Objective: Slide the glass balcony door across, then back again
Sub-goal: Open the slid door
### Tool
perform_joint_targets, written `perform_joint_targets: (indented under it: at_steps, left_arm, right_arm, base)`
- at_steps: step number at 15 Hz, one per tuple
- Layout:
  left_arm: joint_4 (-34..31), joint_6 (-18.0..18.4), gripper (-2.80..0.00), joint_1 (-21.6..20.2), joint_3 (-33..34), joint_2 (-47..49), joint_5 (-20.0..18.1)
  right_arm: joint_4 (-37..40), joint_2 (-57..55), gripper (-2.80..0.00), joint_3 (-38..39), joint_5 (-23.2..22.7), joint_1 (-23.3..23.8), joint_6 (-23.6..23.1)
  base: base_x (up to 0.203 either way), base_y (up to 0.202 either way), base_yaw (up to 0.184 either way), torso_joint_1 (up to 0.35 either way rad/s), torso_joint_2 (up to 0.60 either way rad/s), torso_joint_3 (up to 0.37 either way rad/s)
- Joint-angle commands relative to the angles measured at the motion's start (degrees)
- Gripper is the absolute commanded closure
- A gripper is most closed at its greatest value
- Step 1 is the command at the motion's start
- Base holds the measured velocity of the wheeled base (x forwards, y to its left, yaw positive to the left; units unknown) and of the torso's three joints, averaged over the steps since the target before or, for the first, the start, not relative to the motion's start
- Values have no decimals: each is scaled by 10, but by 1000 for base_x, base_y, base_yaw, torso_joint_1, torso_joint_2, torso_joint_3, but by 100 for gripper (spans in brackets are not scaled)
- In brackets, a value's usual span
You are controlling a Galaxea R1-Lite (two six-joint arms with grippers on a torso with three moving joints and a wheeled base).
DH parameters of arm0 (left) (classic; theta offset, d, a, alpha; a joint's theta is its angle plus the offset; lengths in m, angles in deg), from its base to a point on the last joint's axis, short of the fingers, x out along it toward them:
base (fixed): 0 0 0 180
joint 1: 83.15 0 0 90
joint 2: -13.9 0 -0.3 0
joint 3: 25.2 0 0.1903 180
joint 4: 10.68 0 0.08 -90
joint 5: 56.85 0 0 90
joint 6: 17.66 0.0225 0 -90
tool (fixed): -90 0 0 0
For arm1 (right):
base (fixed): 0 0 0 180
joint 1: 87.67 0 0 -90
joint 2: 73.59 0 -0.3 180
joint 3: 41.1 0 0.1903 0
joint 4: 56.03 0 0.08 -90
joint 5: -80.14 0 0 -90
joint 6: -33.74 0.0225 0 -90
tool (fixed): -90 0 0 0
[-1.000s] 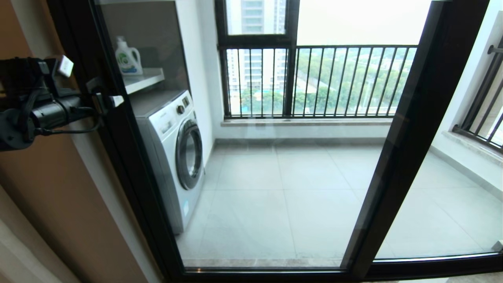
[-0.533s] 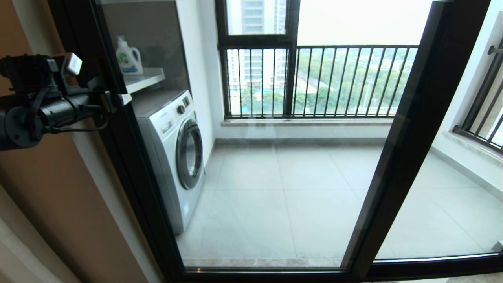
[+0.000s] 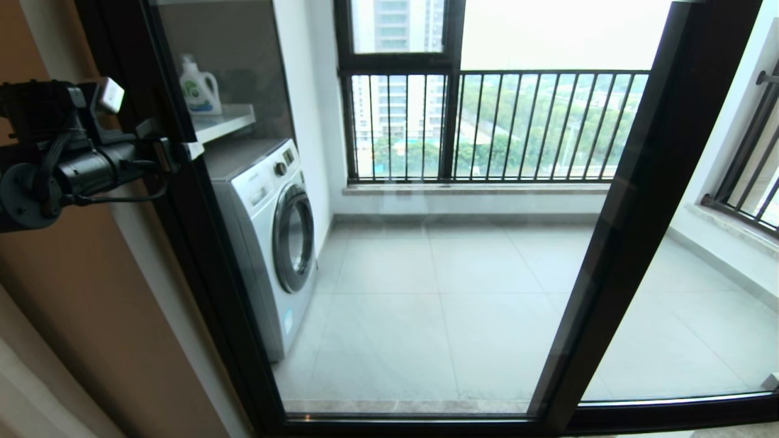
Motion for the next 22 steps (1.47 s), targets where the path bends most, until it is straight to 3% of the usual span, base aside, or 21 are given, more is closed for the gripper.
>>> perform_joint_targets:
  at_steps: [1, 15, 22]
  left_arm:
    - [1, 0, -280, 16, 12, -14, -3]
    - [1, 0, -280, 41, 23, -10, 1]
    - [-1, 4, -280, 6, -22, 13, 18]
  right_arm:
    - [0, 0, 0, 7, 0, 0, -1]
    - [0, 0, 0, 7, 0, 0, 0]
    - [0, 0, 0, 7, 0, 0, 0]
  base:
    - [0, 0, 0, 0, 0, 0]
    - [0, 0, 0, 0, 0, 0]
    - [0, 0, 0, 0, 0, 0]
